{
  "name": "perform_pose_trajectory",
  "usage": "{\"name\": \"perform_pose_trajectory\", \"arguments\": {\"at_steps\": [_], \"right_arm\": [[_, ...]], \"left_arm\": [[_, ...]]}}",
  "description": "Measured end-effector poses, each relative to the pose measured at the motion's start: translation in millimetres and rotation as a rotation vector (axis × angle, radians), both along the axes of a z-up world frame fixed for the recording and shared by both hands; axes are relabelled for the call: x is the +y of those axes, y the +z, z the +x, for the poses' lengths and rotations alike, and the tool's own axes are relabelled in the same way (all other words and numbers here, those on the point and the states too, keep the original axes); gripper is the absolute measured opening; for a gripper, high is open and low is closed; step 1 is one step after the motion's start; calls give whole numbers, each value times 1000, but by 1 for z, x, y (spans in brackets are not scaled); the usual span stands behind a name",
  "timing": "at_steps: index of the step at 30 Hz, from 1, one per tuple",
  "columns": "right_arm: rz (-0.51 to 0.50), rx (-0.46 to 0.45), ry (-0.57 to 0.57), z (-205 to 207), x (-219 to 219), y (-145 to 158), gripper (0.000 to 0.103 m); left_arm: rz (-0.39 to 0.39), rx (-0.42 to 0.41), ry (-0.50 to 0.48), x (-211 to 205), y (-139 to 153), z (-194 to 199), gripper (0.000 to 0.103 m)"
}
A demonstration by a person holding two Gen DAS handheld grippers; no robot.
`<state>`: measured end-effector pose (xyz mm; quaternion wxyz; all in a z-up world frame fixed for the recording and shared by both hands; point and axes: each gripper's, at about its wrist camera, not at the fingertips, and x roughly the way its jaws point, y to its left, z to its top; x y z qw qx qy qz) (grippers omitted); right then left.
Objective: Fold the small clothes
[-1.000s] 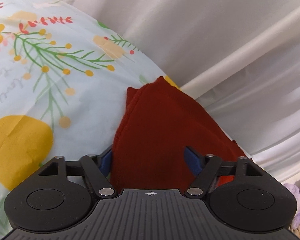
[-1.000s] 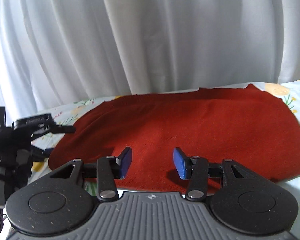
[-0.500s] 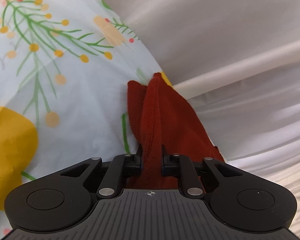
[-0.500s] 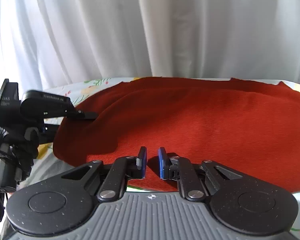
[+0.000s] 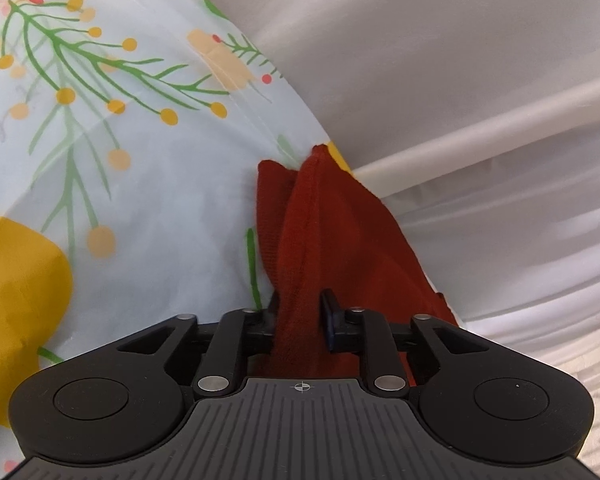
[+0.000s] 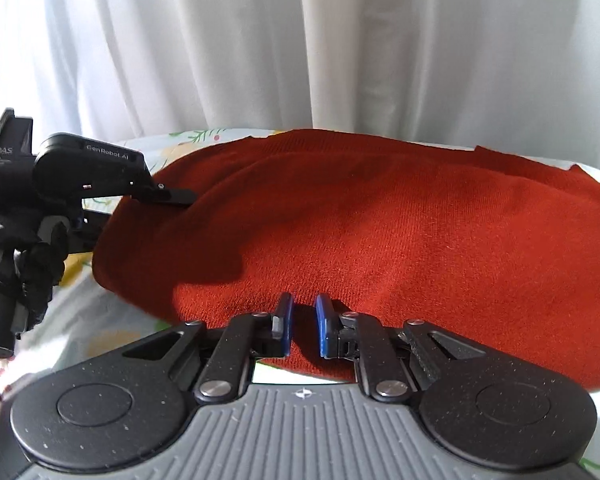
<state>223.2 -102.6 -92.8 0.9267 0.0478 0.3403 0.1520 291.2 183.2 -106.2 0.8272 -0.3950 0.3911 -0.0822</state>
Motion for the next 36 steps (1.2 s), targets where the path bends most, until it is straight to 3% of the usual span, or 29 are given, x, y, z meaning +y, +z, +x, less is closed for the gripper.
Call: {"name": "perform_pose_trajectory", "arguments": {"at_steps": [7,13,17,23,26,28,30,33,36], "right_arm": [[78,-58,-129,-23,-47,24,12],[139,-91,-261,-42,-85,41,12],[143,-105,-296,-50,-96,43,12],[143,-85,-333,-54,-110,36,12],[144,-77,-341,-53,-114,35,12],[146,-74,-343,-52,-114,35,12],[151,-70,-342,-51,-114,36,14],[163,-75,-331,-50,-111,40,16],[159,-102,-291,-46,-102,46,16]], "left_arm": [[63,-44,-46,-26,47,-3,14],[118,-124,-161,-101,95,1,14],[197,-109,-223,-158,86,9,14],[287,-53,-267,-212,43,5,15],[305,-95,-273,-218,43,-3,26],[257,-106,-344,-214,48,-7,49],[199,-102,-387,-203,60,-19,50],[132,-156,-281,-168,80,-45,51],[198,-164,-114,-138,86,-58,52]]}}
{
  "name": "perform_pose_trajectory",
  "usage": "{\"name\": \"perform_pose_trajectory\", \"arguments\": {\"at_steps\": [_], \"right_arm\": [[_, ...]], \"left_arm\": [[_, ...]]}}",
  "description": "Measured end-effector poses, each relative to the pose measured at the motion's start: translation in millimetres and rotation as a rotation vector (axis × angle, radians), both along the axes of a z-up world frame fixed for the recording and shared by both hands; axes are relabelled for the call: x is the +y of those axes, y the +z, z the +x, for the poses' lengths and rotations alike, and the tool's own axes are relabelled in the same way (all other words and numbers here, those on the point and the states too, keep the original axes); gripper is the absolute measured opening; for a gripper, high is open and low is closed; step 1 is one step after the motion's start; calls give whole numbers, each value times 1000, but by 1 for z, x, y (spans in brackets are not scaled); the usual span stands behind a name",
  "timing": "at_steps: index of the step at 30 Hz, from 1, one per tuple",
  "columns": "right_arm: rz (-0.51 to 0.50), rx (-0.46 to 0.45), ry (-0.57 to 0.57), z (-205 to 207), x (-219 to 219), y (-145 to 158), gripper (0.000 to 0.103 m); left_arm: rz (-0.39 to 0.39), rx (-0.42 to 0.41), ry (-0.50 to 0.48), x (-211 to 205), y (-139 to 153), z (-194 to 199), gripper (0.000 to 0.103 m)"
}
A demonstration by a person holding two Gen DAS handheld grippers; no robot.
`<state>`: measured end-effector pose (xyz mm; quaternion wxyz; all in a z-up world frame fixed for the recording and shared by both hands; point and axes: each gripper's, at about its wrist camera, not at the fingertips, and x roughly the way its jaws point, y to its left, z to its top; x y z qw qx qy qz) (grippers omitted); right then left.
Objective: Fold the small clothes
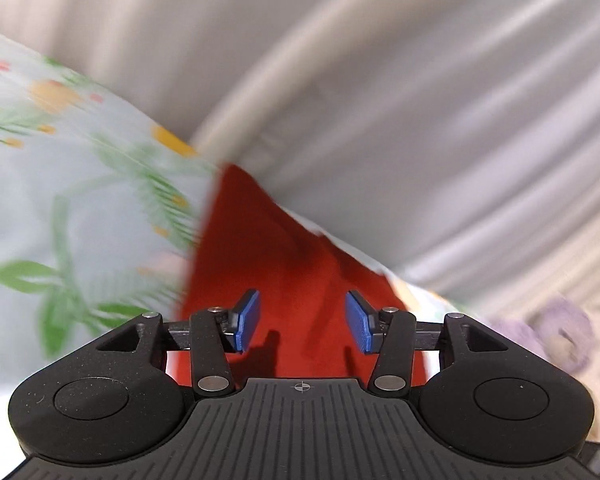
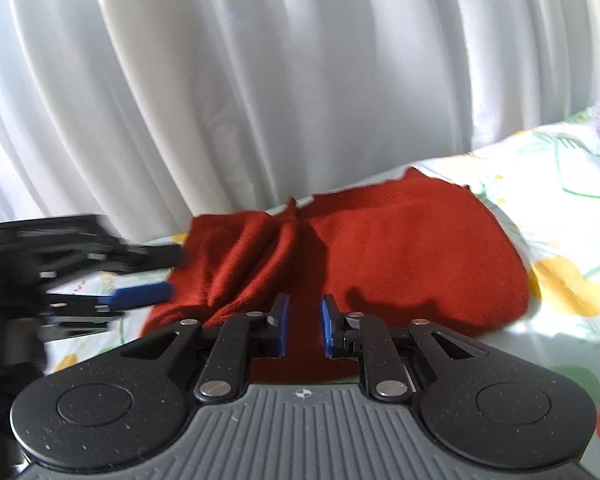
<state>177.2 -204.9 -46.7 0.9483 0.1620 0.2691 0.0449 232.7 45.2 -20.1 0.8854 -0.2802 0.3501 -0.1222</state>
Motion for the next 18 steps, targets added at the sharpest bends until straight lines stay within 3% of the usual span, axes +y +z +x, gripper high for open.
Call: {"name": "perform_pose_trajectory", "arguments": {"at_steps": [3,8,11,13,15,18], "right_arm": [[4,-11,81,12,17,4,16],[-22,-1,261,27,54,3,16],[-97,85,275,37,64,-16,16],[-178,136,268,41,63,-34,17],[-138,116,281,38,54,-39,17],[-76,129,270,40,43,-26,18]], "left_arm": [[124,88,77,10,-17,8,50],[101,155,57,6,-48,6,49],[105,170,-2,0,-55,7,49],[96,177,-43,-11,-57,7,55],[138,163,-67,-17,-59,4,57],[82,171,-48,-7,-54,4,57]]}}
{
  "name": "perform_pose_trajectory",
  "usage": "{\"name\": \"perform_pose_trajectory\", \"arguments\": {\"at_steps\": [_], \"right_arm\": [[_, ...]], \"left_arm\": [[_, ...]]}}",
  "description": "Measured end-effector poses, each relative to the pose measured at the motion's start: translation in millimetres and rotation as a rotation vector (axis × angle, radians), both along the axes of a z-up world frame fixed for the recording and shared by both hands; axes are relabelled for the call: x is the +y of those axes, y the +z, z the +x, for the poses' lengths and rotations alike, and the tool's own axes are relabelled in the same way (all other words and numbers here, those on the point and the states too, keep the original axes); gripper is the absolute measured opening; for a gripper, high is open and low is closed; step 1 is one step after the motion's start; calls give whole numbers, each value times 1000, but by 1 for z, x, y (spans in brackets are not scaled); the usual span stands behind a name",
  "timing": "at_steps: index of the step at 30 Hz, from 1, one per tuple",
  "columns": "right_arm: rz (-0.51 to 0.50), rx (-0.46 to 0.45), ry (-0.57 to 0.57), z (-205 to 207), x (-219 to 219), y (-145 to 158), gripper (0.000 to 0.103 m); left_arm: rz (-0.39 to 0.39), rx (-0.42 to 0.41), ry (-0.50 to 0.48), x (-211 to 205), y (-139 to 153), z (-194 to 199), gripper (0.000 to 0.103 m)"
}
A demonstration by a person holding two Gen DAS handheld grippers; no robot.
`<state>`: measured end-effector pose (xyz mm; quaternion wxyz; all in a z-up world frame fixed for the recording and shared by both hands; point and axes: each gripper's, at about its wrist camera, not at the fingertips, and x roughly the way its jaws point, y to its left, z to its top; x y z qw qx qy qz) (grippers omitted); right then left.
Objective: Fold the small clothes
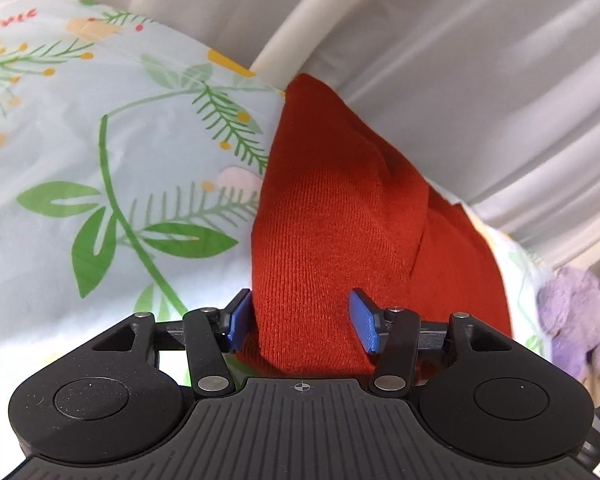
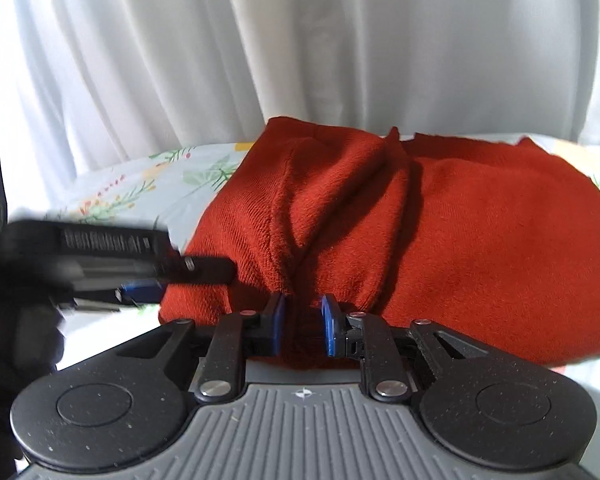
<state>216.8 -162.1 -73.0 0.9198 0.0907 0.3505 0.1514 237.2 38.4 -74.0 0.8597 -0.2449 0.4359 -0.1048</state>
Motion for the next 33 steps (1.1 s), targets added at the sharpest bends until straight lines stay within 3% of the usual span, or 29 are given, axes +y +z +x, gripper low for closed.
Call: {"name": "perform_pose_trajectory", "arguments": {"at_steps": [2,4,7,11,15,17,19,21,28,33], "right_arm": [[47,-21,-37,2,-14,8,27],[131,-2,-93,10,-31,11,47],[308,88,-148,35,-55,4,58],[454,178,-150,72,-66,-11,65],[494,213,-158,97,-55,-18,62],[438,196,-150,101,-42,-11,46],[309,163,-149,102,-28,-1,28],[192,118,-128,100,-14,6,18],[-60,20,-88,93,10,15,14],[-242,-101,-50,81,24,30,9]], "left_arm": [[-16,-29,47,10,5,-3,59],[38,-40,96,15,8,-1,63],[115,-13,162,19,7,5,74],[115,-9,177,20,1,10,79],[152,-28,157,15,0,13,80],[164,-36,148,13,2,13,81],[168,-36,144,13,2,14,81],[165,-31,145,13,1,14,82],[163,-21,134,13,-1,16,86],[165,-30,115,10,3,16,87]]}}
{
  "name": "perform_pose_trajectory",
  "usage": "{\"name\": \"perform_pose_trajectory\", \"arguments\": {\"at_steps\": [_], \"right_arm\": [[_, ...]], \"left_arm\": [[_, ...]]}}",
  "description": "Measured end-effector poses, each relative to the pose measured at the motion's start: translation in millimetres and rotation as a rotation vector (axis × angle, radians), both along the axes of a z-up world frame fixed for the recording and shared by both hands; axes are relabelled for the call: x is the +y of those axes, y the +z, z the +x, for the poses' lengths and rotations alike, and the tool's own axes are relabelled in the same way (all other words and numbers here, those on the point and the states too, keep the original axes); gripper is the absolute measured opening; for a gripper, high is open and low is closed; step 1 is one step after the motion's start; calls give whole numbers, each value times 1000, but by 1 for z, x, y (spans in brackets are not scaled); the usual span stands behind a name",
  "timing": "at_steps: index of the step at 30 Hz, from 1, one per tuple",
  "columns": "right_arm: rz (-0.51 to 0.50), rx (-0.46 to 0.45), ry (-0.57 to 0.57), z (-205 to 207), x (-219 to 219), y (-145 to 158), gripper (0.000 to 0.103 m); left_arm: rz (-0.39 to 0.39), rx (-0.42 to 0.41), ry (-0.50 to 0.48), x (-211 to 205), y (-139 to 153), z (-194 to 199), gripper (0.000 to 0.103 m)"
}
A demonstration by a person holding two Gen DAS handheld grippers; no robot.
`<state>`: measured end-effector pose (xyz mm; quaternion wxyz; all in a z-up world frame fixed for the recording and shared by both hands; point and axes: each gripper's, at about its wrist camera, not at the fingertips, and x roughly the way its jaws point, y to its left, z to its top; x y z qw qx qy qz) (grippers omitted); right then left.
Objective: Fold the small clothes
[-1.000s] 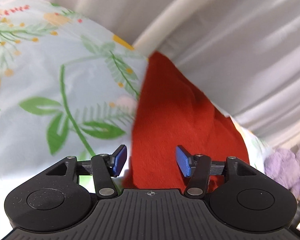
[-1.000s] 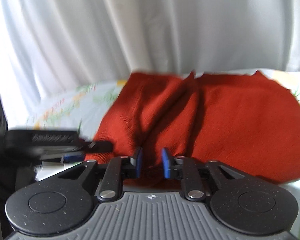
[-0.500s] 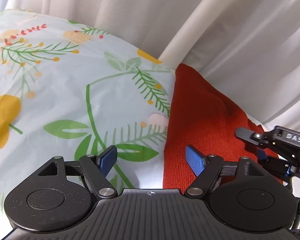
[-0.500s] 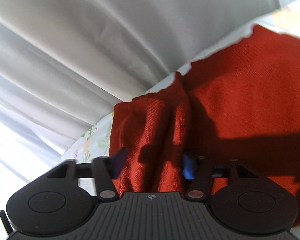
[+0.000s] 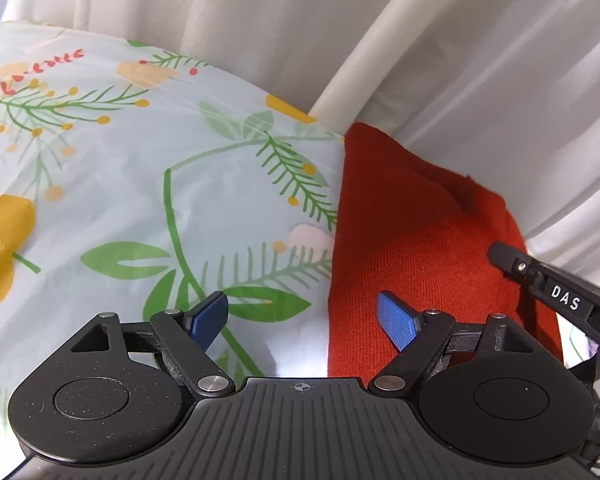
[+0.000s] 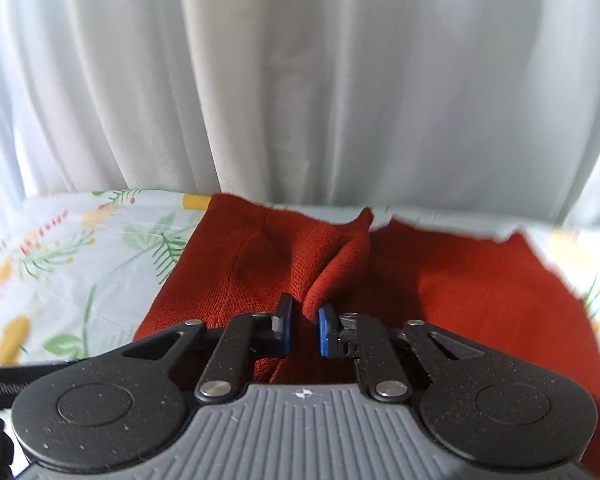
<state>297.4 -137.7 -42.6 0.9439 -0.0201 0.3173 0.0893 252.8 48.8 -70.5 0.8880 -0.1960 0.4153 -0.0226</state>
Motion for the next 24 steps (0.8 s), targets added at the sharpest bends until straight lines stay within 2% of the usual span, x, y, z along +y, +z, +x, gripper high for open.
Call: {"name": "perform_pose_trajectory", "arguments": {"at_steps": [6,12,17,21,22,24], "right_arm": [[-132,-85,11,-14,-1,11,8],[-213,-96,-34,-24,-13,8,8],[-211,-83,-87,-26,-35,5,8],[-204,-42,-124,-22,-61,-8,8],[-190,-12,-124,-17,-68,-15,9],[-99,31,-132,-13,-85,-28,11]], "left_arm": [[-23,-20,-46,-7,1,-2,87],[-42,-51,-135,-19,5,-7,87],[-67,-54,-191,-36,5,-9,87],[-125,-43,-244,-56,2,-11,87],[-151,-32,-262,-61,-1,-11,87],[-204,-1,-282,-65,-4,-14,86]]}}
